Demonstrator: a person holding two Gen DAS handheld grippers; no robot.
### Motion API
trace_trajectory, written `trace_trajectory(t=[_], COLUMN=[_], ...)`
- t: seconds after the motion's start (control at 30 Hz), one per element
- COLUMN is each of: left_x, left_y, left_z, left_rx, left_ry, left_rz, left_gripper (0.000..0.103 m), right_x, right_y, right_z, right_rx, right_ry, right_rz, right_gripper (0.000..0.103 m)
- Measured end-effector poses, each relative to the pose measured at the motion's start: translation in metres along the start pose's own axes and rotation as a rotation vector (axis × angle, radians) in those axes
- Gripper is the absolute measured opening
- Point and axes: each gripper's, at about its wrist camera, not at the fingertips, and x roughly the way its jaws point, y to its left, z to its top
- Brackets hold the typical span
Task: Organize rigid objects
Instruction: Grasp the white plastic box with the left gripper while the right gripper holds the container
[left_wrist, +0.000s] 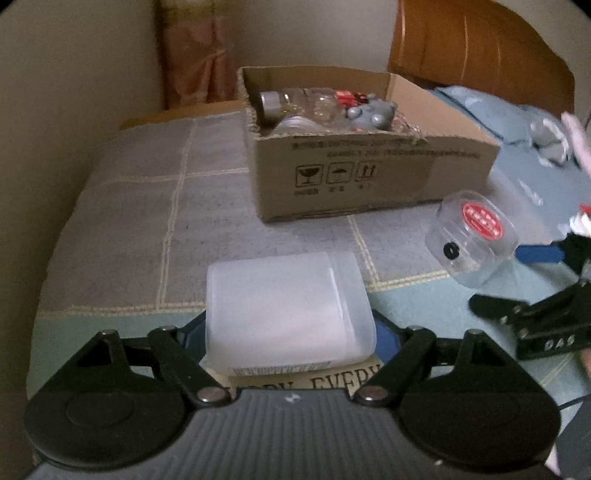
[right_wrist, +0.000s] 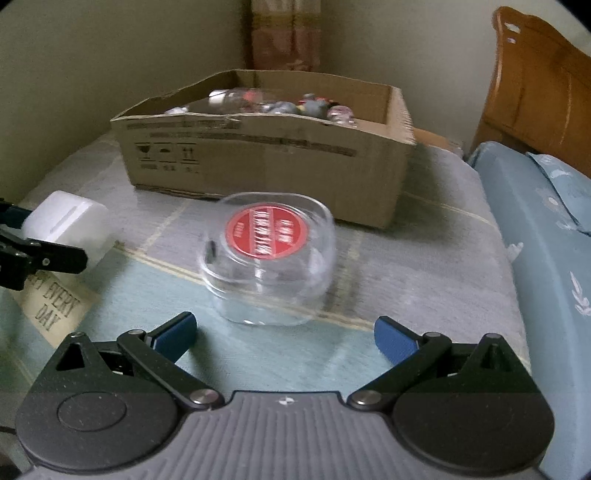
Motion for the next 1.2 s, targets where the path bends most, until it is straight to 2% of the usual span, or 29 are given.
trace_trajectory(t=[0.43,0.97,1.1,1.2], left_x=[0.009,0.005,0.003,0.003], left_y=[0.002,0.004,0.004,0.004], left_z=[0.002,0.011,0.011,0.012], left_rx=[-0.030,-0.029,-0.018,-0.012], left_ry=[-0.004,-0.012,-0.005,-0.007], left_rz=[0.002,0.001,0.003,0.004], left_gripper=[0.085,0.085,0.085,0.085], right_x=[0.030,0.030,0.025,0.023], right_y=[0.014,0.020,0.020,0.019], right_z=[0.041,0.049,0.051,0.053], right_rx=[-0.013,-0.023,-0.024,-0.031], right_ry=[0.080,0.139,0.128,0.131], right_rz=[0.011,0.010,0.012,0.002], right_gripper=[0.103,0.103,0.099,0.090])
